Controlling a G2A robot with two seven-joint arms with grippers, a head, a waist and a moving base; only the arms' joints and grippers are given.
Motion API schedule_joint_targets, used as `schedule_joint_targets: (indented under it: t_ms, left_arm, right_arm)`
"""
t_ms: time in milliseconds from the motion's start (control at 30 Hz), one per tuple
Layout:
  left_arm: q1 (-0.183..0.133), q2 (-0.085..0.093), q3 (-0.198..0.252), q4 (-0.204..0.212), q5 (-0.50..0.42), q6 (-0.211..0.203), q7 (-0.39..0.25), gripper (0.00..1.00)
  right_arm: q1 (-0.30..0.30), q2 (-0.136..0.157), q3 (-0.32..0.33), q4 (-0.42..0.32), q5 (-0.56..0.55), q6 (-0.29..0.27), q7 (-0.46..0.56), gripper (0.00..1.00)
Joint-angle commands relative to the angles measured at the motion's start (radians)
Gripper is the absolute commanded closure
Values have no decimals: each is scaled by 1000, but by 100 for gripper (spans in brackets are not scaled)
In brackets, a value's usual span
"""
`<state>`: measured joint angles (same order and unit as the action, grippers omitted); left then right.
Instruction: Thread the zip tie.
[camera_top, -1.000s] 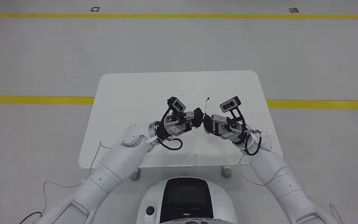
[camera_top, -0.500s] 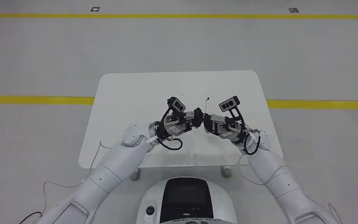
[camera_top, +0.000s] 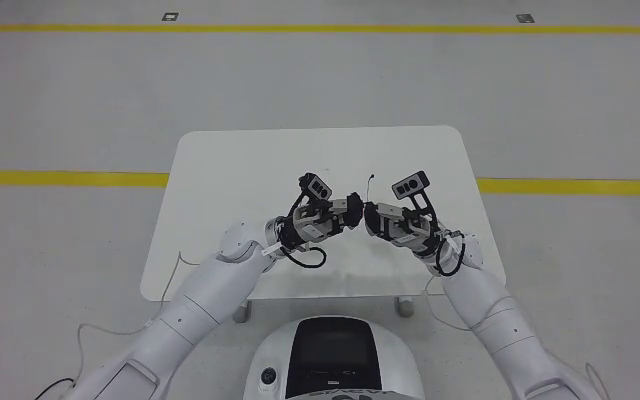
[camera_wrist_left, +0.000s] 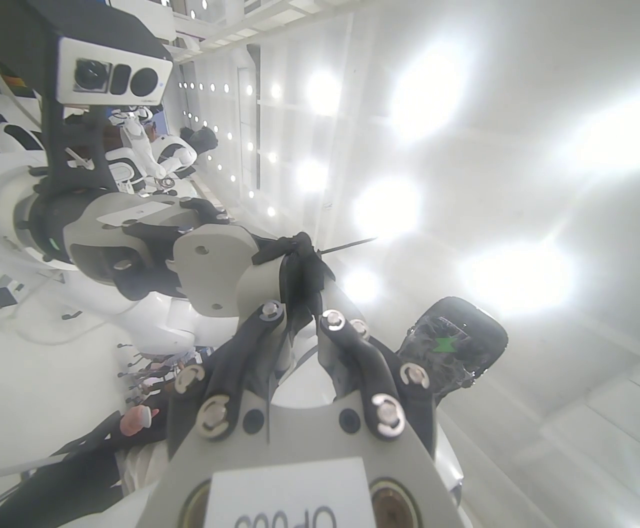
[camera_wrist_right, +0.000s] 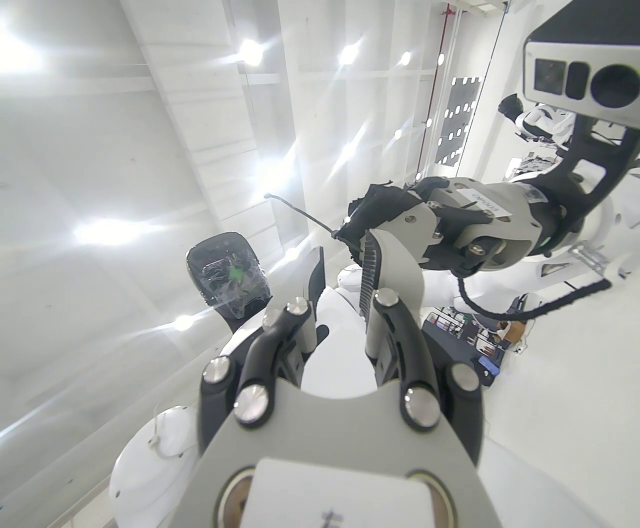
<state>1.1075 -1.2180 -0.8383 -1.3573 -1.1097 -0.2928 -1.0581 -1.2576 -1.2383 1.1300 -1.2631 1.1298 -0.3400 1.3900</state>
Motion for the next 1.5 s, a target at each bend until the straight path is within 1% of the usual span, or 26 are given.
schedule_joint_targets:
  t_ms: [0,100,367,600,733,1000,1067,1133,1333,1467]
  left_arm:
    - [0,0,0,0,0,0,0,100]
    - [0,0,0,0,0,0,0,100]
    - [0,0,0,0,0,0,0,100]
    - [0,0,0,0,0,0,0,100]
    - [0,0,0,0,0,0,0,100]
    - [0,0,0,0,0,0,0,100]
    - [0,0,0,0,0,0,0,100]
    - [0,0,0,0,0,0,0,100]
    - [0,0,0,0,0,0,0,100]
    - [0,0,0,0,0,0,0,100]
  right_arm:
    - [0,-1,0,0,-1,0,0,82]
    - [1,-2,0,2,-1,0,0,82]
    - [5,-5,2,2,-3,0,0,87]
    - [6,-10,3,0,-9,0,0,87]
    - [6,-11,4,1,-12,0,0,92]
    - [5,-13,9,0,-15,0,0,94]
    - [3,-14,10,0,-15,0,0,91]
    - [3,-14,12,1,-15,0,0,82]
    - [2,-15,14,2,-13,0,0,82]
    - [4,-17,15,6,-11,0,0,85]
